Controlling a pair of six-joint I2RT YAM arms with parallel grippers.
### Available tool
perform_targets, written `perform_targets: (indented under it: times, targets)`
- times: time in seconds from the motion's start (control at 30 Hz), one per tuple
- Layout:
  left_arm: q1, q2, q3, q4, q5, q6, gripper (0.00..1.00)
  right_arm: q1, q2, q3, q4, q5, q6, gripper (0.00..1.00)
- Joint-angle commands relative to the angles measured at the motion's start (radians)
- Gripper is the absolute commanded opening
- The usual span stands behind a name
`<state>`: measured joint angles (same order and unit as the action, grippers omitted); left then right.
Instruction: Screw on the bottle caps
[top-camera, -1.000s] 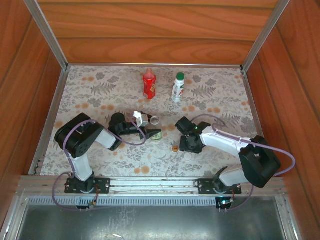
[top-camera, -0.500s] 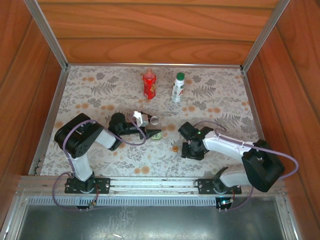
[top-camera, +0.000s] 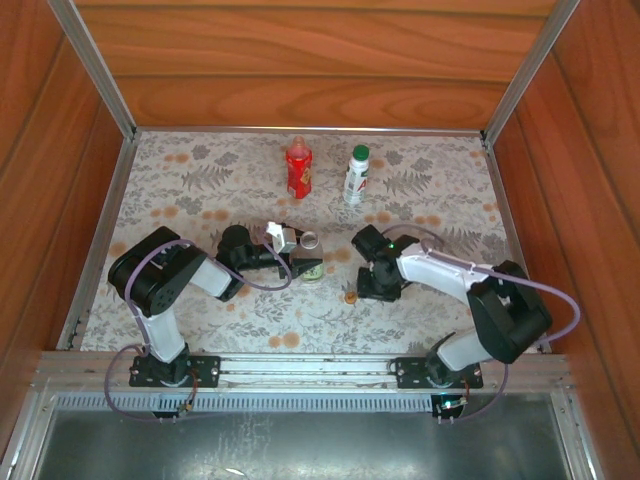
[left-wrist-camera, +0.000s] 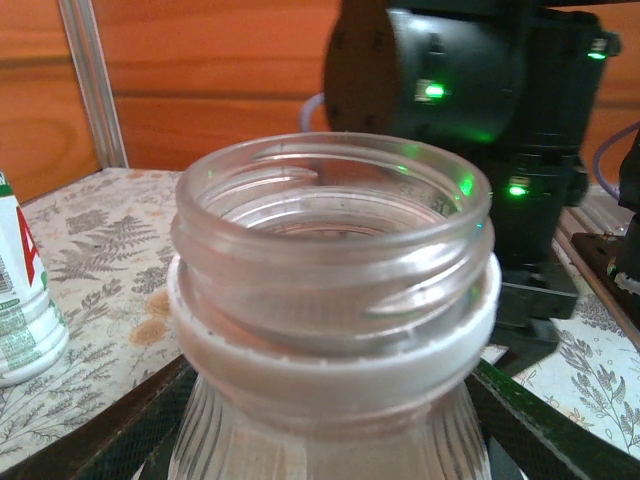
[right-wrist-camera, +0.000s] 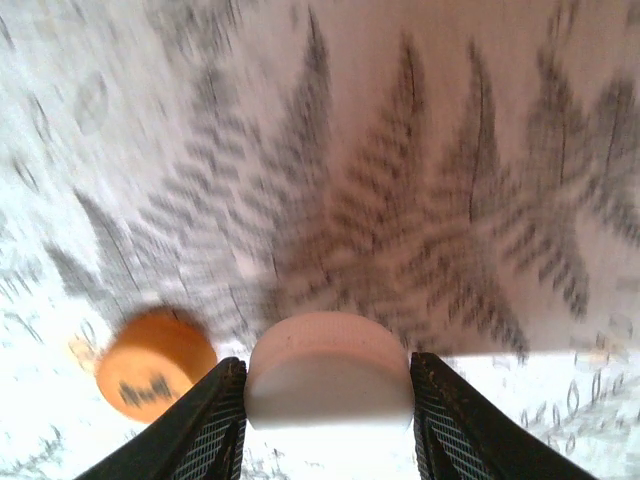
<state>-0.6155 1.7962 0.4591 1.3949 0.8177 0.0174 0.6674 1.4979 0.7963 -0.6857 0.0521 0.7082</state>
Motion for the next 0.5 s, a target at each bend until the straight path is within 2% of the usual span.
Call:
perform_targets:
  times: [0.0,0.17,0.33,0.37,0.47]
  targets:
    - [0.008,-0.011,-0.004,-0.03,0.032,-0.01,0.65,-0.051,0.084,0.071,0.027,0.021,-0.111,0.46]
    - [0.009,-0.019,-0.011,-0.03,0.037,-0.003,0.65,-0.085,0.203,0.178,0.013,0.072,-0.202,0.46]
    - [0.009,-0.027,-0.019,-0.036,0.027,0.022,0.65,-0.093,0.226,0.194,0.036,0.088,-0.234,0.47]
    - [0.008,-0.028,-0.02,-0.038,0.027,0.026,0.65,-0.092,0.218,0.189,0.043,0.089,-0.236,0.5]
    - [0.009,-0.024,-0.021,-0.041,0.027,0.041,0.65,-0.092,0.172,0.157,0.073,0.088,-0.252,0.66]
